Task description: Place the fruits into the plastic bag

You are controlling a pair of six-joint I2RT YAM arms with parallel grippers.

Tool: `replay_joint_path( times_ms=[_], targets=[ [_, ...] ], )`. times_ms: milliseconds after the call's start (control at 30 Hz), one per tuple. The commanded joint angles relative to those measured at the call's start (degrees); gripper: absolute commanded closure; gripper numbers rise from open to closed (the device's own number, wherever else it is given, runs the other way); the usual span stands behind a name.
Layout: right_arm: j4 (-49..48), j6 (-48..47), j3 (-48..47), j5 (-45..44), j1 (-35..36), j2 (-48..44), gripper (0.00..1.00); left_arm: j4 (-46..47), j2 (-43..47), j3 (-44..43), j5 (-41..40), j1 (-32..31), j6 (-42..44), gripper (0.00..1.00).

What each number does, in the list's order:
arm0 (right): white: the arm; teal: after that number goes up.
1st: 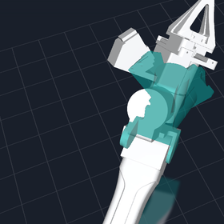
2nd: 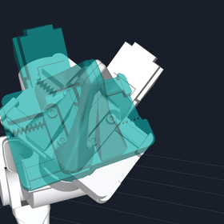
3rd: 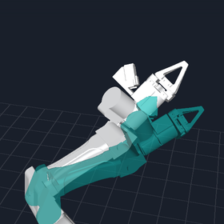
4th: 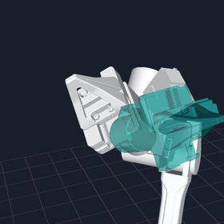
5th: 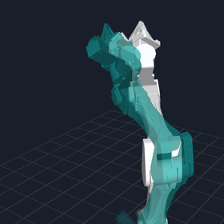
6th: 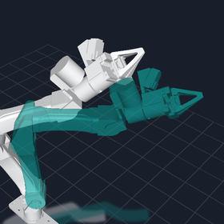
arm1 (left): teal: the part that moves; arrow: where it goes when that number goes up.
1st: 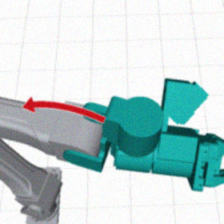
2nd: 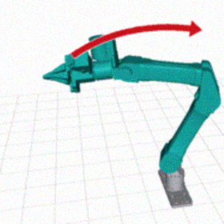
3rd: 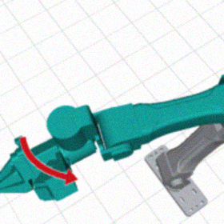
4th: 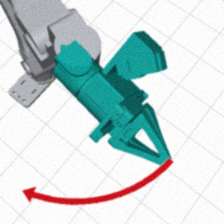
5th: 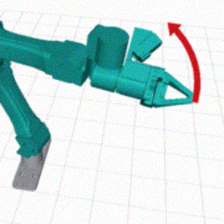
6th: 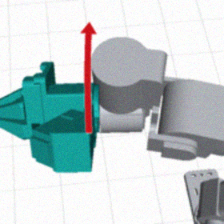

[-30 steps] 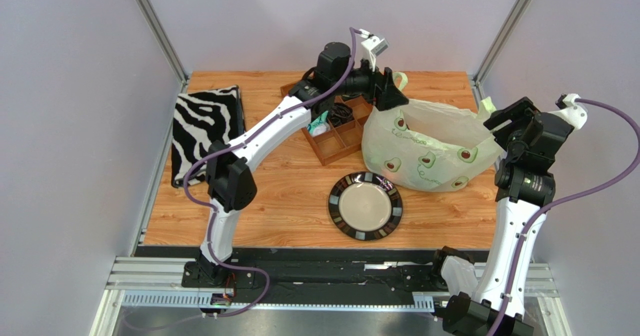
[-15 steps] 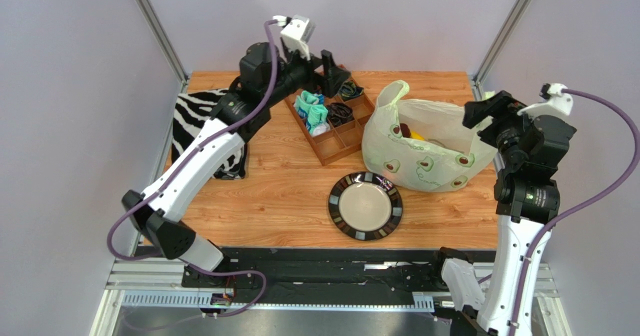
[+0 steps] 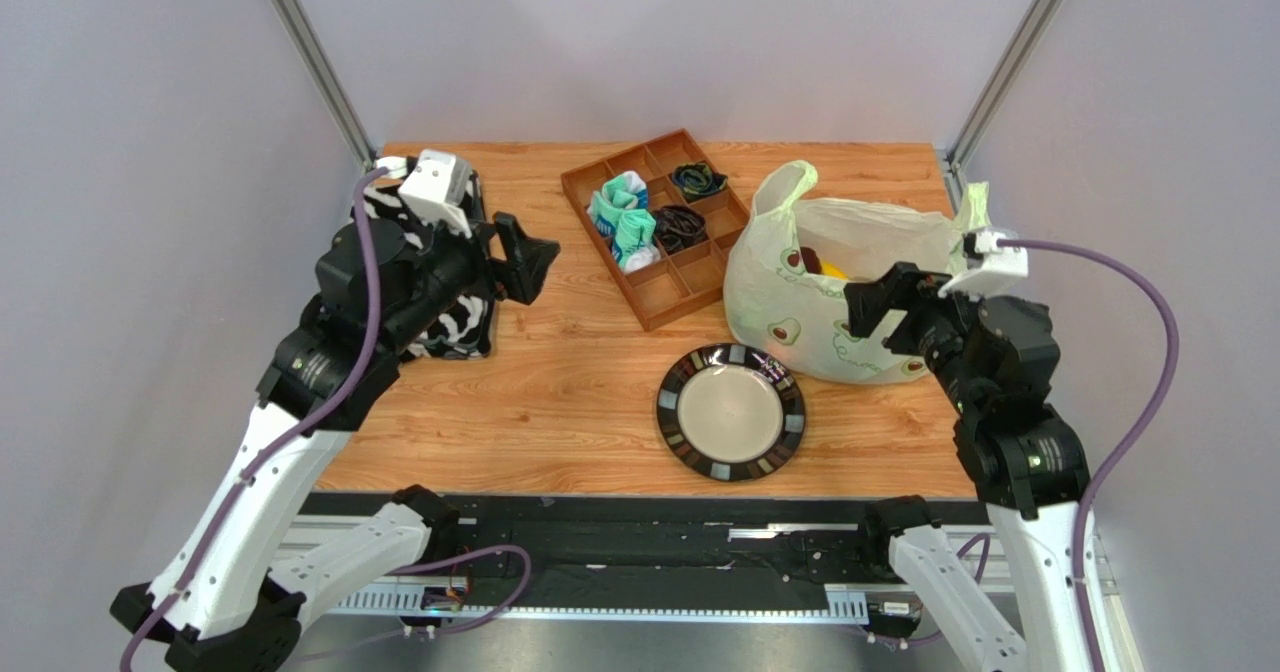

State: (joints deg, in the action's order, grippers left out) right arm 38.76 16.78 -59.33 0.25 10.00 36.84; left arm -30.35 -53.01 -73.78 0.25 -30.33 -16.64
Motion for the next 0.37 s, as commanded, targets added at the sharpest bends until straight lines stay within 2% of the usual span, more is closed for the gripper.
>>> replay_joint_path(
  times_ms=[0, 200, 333],
  targets=[
    [-0.2, -2.2, 1.4, -5.4, 0.3, -5.7, 0.15, -4.4, 2.6, 2.0, -6.7, -0.1, 3.0, 0.01],
    [0.6, -2.5, 2.1, -6.8, 0.3, -6.9, 0.14, 0.6, 5.8, 7.8, -7.1, -0.1, 4.2, 0.01],
    [-0.2, -2.8, 3.3, -8.5, 0.3, -7.7, 0.14, -0.2, 6.1, 7.4, -6.2, -0.1, 5.0, 0.01]
  ],
)
